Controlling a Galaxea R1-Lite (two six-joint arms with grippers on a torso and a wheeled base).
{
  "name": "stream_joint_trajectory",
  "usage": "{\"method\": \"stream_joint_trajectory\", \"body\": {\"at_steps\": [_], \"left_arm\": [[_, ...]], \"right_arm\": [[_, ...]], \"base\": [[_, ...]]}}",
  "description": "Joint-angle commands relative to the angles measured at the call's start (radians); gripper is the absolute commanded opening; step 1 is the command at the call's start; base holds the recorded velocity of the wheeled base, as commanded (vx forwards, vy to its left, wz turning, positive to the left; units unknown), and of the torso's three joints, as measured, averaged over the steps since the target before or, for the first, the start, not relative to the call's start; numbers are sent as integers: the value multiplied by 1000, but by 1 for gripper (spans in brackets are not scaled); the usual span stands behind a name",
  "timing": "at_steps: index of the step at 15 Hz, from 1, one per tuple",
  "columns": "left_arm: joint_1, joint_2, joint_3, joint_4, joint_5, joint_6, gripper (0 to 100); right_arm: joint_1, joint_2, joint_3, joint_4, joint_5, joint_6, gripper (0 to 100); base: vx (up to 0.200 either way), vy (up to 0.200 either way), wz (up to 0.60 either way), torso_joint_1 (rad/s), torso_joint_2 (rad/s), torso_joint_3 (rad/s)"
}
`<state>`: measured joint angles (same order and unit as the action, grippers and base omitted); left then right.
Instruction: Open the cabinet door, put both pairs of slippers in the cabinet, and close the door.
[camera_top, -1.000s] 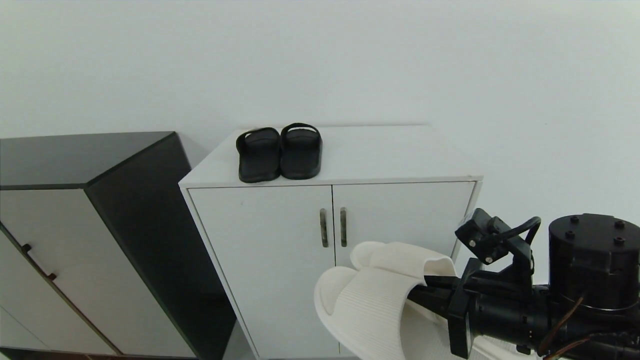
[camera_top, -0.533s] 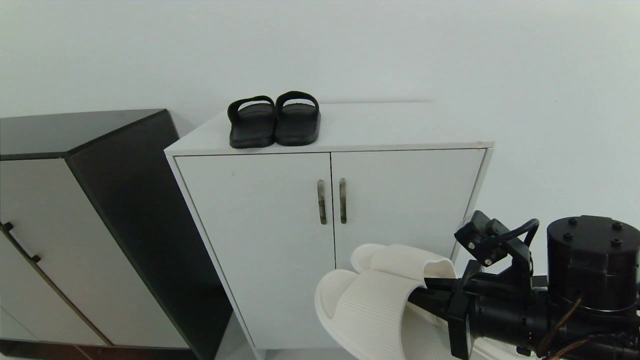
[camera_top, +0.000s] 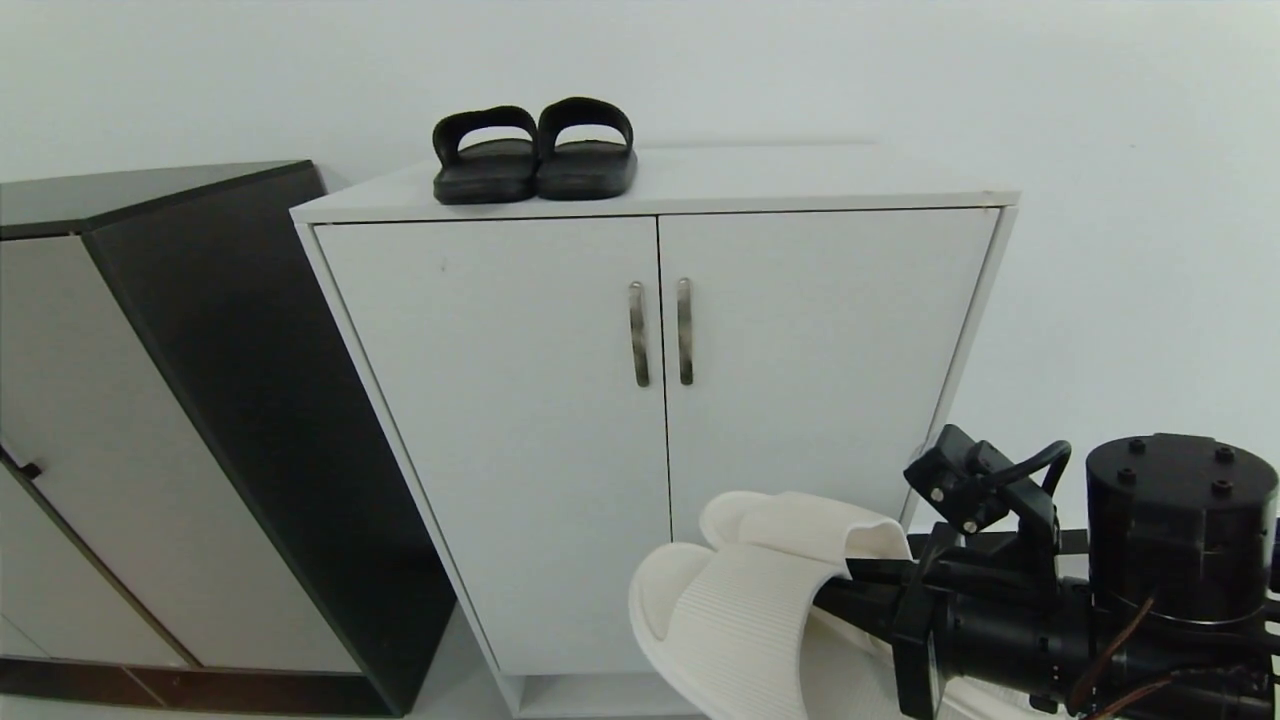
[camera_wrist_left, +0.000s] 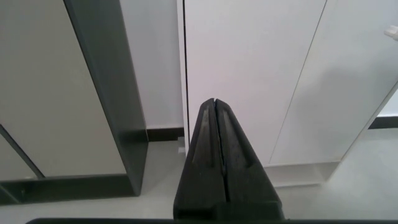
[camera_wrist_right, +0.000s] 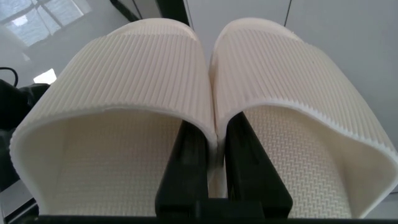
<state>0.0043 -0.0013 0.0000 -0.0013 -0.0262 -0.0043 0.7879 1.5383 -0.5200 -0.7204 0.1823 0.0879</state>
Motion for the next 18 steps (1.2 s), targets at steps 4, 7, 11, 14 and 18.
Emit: {"method": "stream_joint_trajectory", "body": {"at_steps": [4,7,11,14,18], "left_arm": [[0,1,0,0,0,0,0],[0,1,0,0,0,0,0],[0,1,0,1,-3,1,0],[0,1,0,0,6,6,0],[0,1,0,1,-8,10,100]], "right_arm": [[5,2,5,-1,0,0,0],[10,3,8,-2,0,-5,0],[10,0,11,-1,-1,-23,0],[16,-9,18,-2,-1,-46,0],[19,-14,17,-2,-3,-48,0]], "base": [[0,0,0,-33,327,286],[0,0,0,2,44,31],[150,0,0,-3,4,8],[67,0,0,1,1,4],[0,0,0,0,0,0]]}}
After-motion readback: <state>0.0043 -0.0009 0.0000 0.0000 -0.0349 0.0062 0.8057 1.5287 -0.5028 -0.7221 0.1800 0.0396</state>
